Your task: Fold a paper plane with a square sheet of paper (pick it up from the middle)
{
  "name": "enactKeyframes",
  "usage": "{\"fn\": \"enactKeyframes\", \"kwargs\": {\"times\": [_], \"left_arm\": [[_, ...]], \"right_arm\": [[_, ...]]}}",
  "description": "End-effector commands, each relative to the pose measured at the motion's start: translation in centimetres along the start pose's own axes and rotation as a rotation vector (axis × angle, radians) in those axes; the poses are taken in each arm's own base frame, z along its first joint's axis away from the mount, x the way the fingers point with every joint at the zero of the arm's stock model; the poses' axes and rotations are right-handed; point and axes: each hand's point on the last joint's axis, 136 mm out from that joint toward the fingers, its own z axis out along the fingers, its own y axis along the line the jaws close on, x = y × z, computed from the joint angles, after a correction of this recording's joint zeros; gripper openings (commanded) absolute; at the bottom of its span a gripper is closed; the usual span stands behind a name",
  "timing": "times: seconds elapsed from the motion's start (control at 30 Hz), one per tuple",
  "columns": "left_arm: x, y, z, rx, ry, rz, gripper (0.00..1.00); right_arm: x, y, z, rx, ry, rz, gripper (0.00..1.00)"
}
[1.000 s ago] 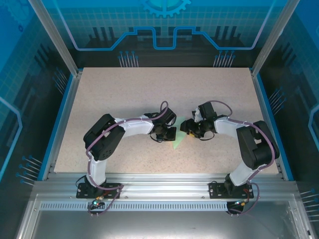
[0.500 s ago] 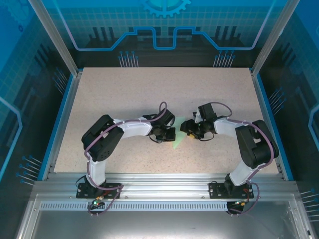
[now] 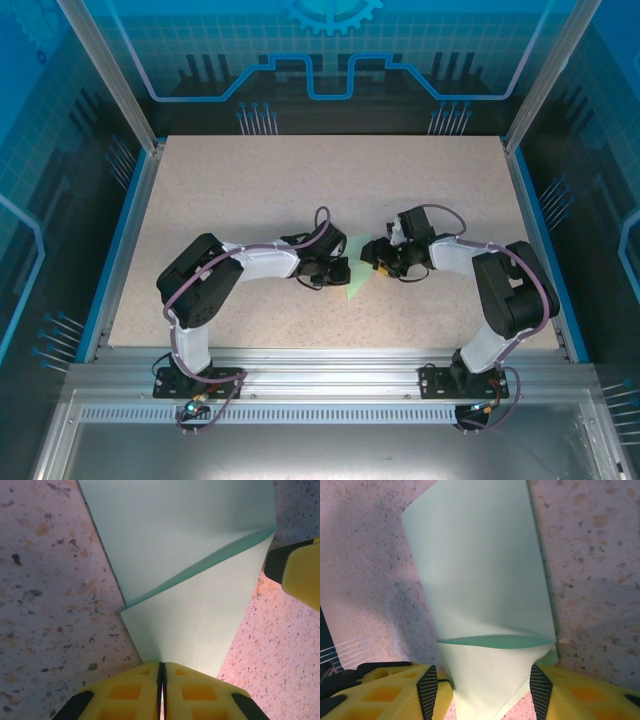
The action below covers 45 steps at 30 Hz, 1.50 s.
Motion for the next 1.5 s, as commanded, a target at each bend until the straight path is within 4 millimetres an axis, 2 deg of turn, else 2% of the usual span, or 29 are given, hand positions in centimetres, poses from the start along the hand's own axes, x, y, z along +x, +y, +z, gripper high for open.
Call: {"fn": "enactKeyframes", "kwargs": {"times": [0.0, 0.2, 0.4, 0.57, 0.83, 1.23, 1.33, 1.47], "left_arm": [[-0.6, -0.2, -0.4, 0.006, -0.019, -0.017, 0.13], [-0.5, 0.3, -0.2, -0.019, -0.009, -0.02, 0.11], [-0.4, 2.0, 0.0, -0.116, 0.001, -0.042, 0.06], [-0.4, 2.7, 0.0, -0.151, -0.001, -0.057, 0.05], [-0.1, 3.0, 0.2, -0.157, 0.008, -0.067, 0.04], [-2.1, -1.1, -5.0, -0.005, -0.132, -0.016, 0.16], [-2.5, -2.6, -5.5, 0.06, -0.139, 0.001, 0.16], [-2.4, -4.4, -5.0, 0.144, -0.106, 0.027, 0.16]], "right_arm": [[0.0, 1.4, 0.0, -0.05, 0.013, -0.03, 0.53], [0.0, 1.6, 0.2, -0.057, 0.03, -0.045, 0.52], [-0.7, -0.2, -0.8, 0.036, -0.041, 0.001, 0.55], [-0.7, -0.8, -0.7, 0.052, -0.043, 0.018, 0.56], [-0.8, -0.6, -0.1, 0.028, -0.029, 0.04, 0.57], [-0.8, -0.8, -0.4, 0.038, -0.039, 0.038, 0.57], [-0.9, -0.8, -0.6, 0.04, -0.045, 0.039, 0.57], [-0.9, -0.9, -0.7, 0.038, -0.047, 0.04, 0.57]]}}
